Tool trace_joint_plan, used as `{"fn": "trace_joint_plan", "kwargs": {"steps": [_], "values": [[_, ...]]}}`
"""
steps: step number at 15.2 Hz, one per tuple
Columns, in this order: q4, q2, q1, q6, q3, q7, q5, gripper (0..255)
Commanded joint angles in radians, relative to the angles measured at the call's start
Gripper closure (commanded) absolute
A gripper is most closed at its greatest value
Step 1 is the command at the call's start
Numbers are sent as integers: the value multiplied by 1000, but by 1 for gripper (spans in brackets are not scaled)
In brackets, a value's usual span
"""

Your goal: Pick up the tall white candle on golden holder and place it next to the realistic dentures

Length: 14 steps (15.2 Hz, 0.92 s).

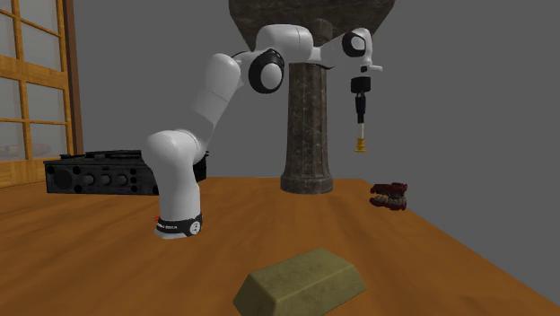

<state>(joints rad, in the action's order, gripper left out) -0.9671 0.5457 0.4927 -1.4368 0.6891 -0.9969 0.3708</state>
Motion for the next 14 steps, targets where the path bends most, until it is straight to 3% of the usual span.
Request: {"fn": "trace_joint_plan", "kwargs": {"steps": [1, 14], "values": [[-20, 3, -4, -21, -1, -4, 1, 255], [-306, -59, -95, -238, 11, -23, -32, 255]]}}
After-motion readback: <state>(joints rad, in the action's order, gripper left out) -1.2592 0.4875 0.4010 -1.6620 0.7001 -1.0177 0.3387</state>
